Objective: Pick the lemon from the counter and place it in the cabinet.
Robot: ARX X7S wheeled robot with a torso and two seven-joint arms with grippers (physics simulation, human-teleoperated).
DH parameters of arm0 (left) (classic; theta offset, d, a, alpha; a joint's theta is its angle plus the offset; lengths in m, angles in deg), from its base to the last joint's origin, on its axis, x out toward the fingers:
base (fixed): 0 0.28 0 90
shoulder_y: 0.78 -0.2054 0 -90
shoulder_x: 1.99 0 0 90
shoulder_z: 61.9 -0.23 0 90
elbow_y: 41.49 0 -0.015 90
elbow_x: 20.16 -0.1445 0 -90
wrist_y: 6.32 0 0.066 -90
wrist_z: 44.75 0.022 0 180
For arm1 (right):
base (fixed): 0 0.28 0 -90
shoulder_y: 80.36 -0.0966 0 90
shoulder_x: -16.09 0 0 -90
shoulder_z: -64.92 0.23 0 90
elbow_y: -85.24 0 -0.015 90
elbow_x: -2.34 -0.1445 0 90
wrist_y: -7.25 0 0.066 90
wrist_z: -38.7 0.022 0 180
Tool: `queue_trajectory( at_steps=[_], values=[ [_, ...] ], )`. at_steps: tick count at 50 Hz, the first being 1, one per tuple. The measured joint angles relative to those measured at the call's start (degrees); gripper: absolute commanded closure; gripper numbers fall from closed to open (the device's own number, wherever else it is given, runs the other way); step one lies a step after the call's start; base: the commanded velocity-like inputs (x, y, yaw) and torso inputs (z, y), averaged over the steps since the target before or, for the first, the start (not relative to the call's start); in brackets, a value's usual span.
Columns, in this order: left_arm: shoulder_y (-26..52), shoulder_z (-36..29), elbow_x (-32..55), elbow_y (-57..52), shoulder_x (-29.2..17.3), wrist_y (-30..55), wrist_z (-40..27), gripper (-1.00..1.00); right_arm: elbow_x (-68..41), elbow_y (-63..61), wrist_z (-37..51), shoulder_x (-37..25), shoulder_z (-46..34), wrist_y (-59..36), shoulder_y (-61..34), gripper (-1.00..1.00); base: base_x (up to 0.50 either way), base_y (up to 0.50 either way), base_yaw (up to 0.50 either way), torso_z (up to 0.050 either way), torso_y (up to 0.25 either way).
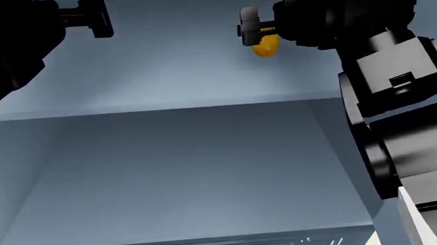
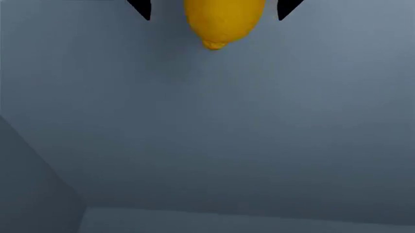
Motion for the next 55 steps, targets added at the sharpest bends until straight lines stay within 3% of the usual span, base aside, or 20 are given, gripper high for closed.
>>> queue_trajectory(
  at_steps=[22,41,55],
  values=[
    [0.0,-0.3,0.0,-0.7,-0.4,0.3,-0.2,-1.0,1.1,-1.0,-0.2,-0.7,3.4,1.5,-1.5,-1.0,0.0,0.0,0.0,0.0,0.0],
    [1.9,-2.1,-1.5,-2.1,-1.6,0.9,-0.1,-1.0,-4.6,-28.2,3.6,-7.7,8.7,-4.0,6.6,-1.0,0.0,0.0,0.0,0.0,0.0],
    [1.7,0.0,1.8,-8.9,-4.3,7.0,-3.0,-1.0,-8.6,-41.0,6.3,-11.4,12.5,-6.6,12.0,-1.0,0.0,0.0,0.0,0.0,0.0]
  ],
)
